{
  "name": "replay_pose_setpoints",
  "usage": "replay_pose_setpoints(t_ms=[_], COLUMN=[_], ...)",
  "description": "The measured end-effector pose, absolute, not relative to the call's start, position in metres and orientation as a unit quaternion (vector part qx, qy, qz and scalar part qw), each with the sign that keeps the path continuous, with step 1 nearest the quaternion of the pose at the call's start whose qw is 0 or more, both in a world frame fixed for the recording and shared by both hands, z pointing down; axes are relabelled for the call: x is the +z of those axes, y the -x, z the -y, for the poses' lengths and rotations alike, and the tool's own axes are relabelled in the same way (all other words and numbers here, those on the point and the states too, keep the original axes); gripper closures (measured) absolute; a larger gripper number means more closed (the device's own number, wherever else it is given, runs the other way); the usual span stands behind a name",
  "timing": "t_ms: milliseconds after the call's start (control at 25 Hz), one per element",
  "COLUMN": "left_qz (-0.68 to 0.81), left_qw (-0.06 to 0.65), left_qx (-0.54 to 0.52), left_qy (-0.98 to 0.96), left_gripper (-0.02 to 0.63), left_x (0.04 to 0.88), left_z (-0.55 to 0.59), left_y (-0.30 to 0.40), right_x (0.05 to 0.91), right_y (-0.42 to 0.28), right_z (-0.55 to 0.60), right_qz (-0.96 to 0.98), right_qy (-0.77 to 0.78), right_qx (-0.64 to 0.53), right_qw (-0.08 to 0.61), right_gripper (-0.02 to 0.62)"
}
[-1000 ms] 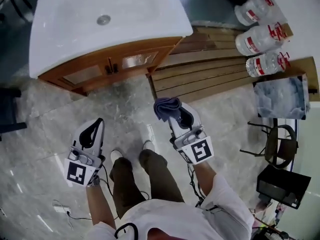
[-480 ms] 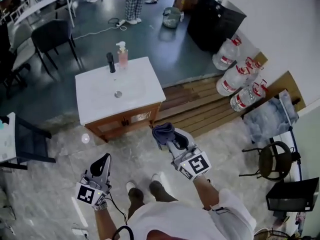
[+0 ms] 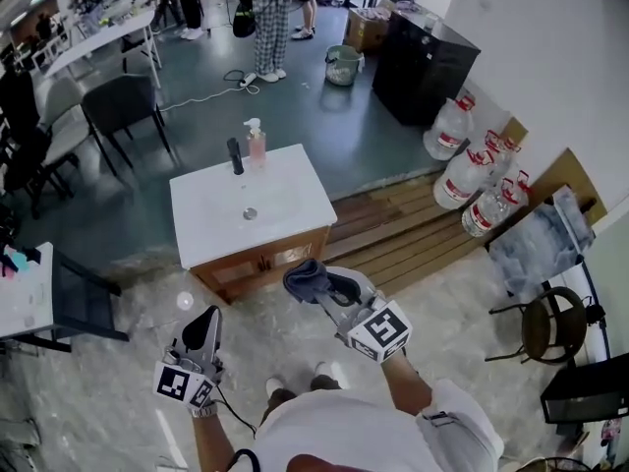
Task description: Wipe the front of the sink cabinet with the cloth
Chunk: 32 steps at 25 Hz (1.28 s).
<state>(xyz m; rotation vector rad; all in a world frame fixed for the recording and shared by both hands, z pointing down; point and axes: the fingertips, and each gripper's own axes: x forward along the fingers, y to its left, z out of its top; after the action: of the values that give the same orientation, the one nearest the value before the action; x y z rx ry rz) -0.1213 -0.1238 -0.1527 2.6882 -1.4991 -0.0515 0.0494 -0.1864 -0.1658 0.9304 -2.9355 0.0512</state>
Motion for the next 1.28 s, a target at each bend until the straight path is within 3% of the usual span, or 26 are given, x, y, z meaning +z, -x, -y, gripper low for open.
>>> replay_pose_setpoints(t_ms=[520, 1280], left_qz=[0.473, 0.475], left_qw=[0.043, 0.039], left_qx=[-0.018, -0.032], left_qy=[-0.880, -0.879], left_gripper=[0.606, 0.606], left_x=[-0.152, -0.160], left_z=[0.125, 0.118], left_y=[0.104, 0.099], right_x=[-0.165, -0.161], right_y=[-0.072, -0.066], right_z=[0.190, 0.181], right_qz=[0.945, 0.949], right_qy=[-0.325, -0.314], right_qx=[0.043, 0.031], right_qw=[0.000, 0.014], right_gripper=[0.529, 0.529])
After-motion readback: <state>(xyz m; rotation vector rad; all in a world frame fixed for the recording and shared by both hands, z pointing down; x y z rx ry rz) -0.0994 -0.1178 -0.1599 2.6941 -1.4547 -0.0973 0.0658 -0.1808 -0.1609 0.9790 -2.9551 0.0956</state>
